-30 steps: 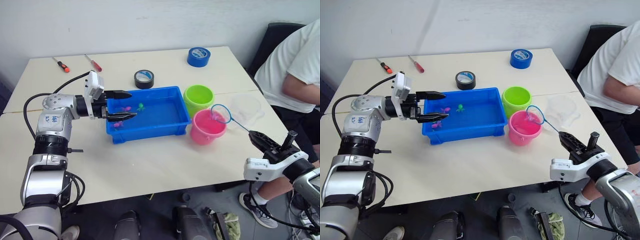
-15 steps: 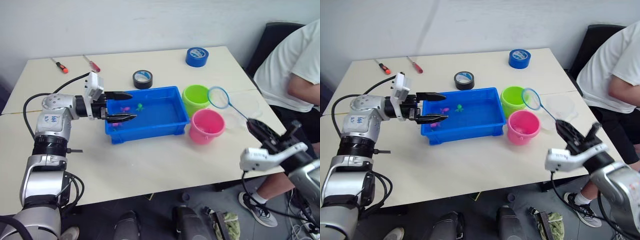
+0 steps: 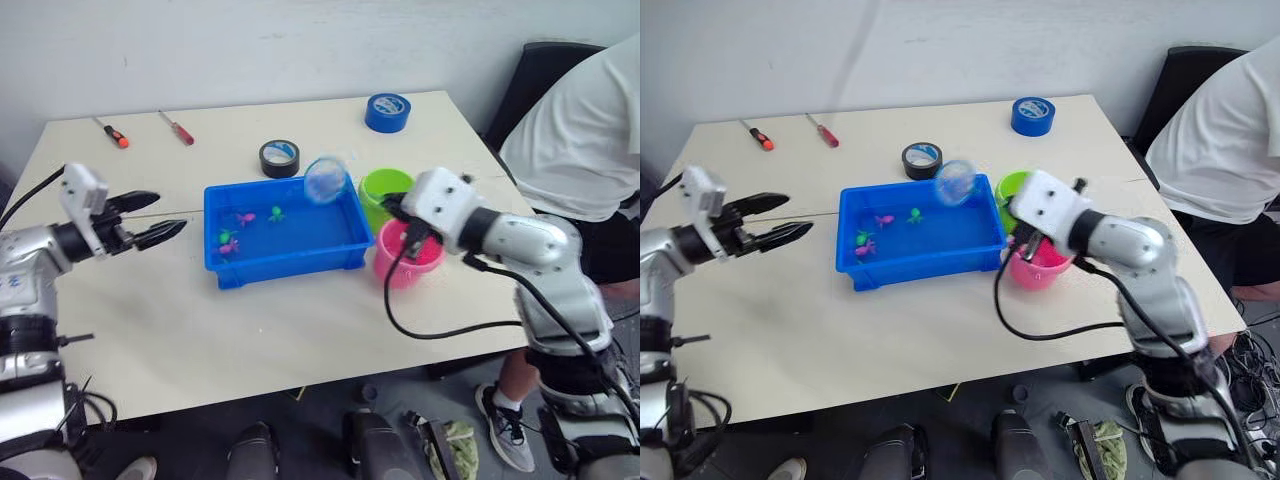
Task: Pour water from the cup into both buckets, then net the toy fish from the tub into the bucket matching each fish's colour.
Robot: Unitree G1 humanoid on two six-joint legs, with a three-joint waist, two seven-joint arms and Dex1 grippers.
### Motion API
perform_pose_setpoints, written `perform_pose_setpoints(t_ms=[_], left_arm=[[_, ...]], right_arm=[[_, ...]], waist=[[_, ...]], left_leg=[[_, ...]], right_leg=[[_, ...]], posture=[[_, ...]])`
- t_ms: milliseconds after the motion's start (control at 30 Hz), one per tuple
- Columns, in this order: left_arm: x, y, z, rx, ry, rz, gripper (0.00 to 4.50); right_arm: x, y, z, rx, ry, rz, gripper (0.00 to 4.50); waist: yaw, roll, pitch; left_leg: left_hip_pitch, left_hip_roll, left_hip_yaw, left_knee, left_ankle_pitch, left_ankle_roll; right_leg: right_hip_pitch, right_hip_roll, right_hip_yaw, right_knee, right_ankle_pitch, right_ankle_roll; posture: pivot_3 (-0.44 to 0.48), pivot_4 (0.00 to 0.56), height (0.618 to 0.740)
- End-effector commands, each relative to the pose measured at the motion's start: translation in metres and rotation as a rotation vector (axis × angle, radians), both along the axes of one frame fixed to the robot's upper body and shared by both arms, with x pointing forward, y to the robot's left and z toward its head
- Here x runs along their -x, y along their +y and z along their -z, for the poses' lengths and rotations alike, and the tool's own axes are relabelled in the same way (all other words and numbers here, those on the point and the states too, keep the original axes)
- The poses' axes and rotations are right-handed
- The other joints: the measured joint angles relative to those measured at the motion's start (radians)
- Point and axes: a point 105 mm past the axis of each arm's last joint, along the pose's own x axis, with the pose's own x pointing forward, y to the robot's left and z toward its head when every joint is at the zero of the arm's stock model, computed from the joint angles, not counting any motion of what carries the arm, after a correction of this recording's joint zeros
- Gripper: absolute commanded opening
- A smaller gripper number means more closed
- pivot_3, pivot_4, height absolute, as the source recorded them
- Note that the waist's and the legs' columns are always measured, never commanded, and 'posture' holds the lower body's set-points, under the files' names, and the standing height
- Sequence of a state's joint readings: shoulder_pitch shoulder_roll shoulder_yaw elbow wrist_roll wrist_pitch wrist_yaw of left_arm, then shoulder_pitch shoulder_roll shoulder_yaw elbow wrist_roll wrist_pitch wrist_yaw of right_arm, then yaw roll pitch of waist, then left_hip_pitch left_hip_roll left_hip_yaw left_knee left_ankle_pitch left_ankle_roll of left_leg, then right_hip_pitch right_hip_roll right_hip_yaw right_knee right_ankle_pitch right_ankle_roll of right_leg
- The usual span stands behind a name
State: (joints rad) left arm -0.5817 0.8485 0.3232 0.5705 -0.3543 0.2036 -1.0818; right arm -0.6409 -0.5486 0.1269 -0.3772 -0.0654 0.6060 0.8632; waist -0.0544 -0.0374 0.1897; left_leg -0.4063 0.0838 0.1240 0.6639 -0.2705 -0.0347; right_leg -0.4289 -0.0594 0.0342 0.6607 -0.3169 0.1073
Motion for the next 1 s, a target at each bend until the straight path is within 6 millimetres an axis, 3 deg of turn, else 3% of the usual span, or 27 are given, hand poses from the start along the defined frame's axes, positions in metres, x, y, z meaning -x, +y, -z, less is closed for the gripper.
perform_pose_setpoints(t_ms=[33,233,367,500,1000], left_arm=[[0.017,0.013,-0.016,-0.003,-0.061,-0.035,4.42],[0.029,0.013,-0.014,-0.003,-0.057,-0.055,4.42],[0.033,0.012,-0.012,-0.010,-0.053,-0.060,4.42],[0.035,0.011,-0.012,-0.010,-0.053,-0.063,4.42],[0.037,0.005,-0.014,-0.015,-0.059,-0.063,4.42]], right_arm=[[0.008,0.021,0.006,-0.015,0.121,-0.096,0.00],[0.006,0.040,0.023,0.014,0.233,-0.111,0.00],[-0.012,0.057,0.035,0.011,0.243,-0.076,0.00],[-0.017,0.071,0.039,0.000,0.252,-0.069,0.00],[-0.040,0.098,0.056,-0.008,0.321,-0.002,0.00]], waist=[[0.001,0.000,0.000],[0.010,-0.001,0.000],[0.007,-0.001,-0.001],[0.000,-0.001,-0.001],[-0.007,-0.001,-0.001]], left_leg=[[0.000,0.000,0.000,0.000,0.000,0.000],[0.000,0.000,0.000,0.000,-0.001,0.002],[0.000,0.000,0.000,0.000,-0.001,0.002],[0.000,0.000,0.000,-0.001,-0.001,0.001],[-0.001,0.000,0.001,-0.002,-0.002,0.001]], right_leg=[[0.000,0.000,0.000,0.000,0.000,0.000],[0.000,-0.001,-0.001,0.000,0.000,-0.001],[0.000,-0.001,-0.002,0.000,0.000,-0.001],[-0.001,-0.001,-0.002,0.000,0.000,-0.002],[-0.002,-0.001,-0.001,-0.001,0.000,-0.002]], posture=[[0.000,0.150,0.731],[0.000,0.150,0.731],[0.000,0.150,0.731],[0.000,0.150,0.731],[0.000,0.150,0.731]])
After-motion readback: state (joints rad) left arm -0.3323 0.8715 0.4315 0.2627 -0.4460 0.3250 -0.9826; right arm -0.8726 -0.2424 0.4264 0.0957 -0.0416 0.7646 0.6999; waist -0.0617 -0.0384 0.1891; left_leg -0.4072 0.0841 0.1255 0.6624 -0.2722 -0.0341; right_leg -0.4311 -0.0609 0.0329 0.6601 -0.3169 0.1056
